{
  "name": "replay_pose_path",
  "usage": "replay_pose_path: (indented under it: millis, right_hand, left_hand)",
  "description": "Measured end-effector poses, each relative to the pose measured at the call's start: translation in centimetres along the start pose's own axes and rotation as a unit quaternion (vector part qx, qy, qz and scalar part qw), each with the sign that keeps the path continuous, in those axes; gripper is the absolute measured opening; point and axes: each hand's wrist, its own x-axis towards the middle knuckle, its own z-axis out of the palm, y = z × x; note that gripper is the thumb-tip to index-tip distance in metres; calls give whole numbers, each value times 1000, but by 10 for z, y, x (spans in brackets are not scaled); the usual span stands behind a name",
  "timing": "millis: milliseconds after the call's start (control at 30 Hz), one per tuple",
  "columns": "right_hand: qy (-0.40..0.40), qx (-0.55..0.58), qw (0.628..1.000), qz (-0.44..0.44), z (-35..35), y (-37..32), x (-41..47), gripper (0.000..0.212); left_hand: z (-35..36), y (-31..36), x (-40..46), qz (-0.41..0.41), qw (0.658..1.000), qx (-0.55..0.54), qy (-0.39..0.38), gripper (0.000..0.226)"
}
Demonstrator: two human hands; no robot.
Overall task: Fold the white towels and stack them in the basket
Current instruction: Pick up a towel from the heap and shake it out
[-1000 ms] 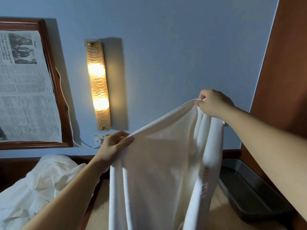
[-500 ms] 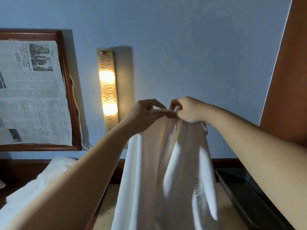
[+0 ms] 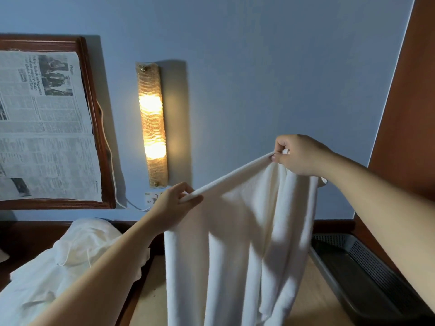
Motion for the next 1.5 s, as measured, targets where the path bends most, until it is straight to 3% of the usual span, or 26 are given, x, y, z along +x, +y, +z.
replay_pose_path:
  millis: [167, 267, 433, 567, 800, 967, 1133, 1267, 1333, 1367, 1500]
  right_hand:
    - [19, -22, 998, 48, 16, 24, -5, 20]
    - [-15, -40, 997, 59, 19, 17, -5, 14]
    - [-99, 95, 990, -15, 22, -33, -2, 65]
    - [-59, 118, 990, -59, 23, -57, 11, 22]
    - [36, 116, 992, -26, 9, -42, 16, 15]
    - [39, 94, 994, 25, 12, -17, 12, 15]
    - [42, 32, 997, 61, 23, -2, 12, 21]
    - [-49, 25, 998, -14, 32, -31, 12, 22]
    - [-96, 76, 991, -57, 34, -56, 11, 53]
    - [-97, 91, 988, -72, 36, -66, 13, 57]
    - [-49, 110, 988, -97, 30, -75, 27, 32]
  left_hand:
    - [-12, 8, 11, 22, 999, 20, 40, 24]
    - [-21, 36, 27, 49, 995, 35, 76, 21]
    - [-17, 100, 47, 108, 990, 72, 54, 17]
    - [-12, 136, 57, 124, 987, 81, 58, 22]
    - [-20, 95, 54, 96, 986, 135, 36, 33]
    - [-21, 31, 39, 43, 994, 97, 31, 25]
    - [-37, 28, 38, 55, 995, 61, 56, 24]
    - [-40, 67, 51, 108, 987, 82, 91, 13]
    - [-35, 91, 58, 137, 983, 91, 82, 7]
    - [-33, 102, 60, 149, 981, 97, 79, 5]
    - [-31, 119, 68, 168, 975, 130, 64, 12]
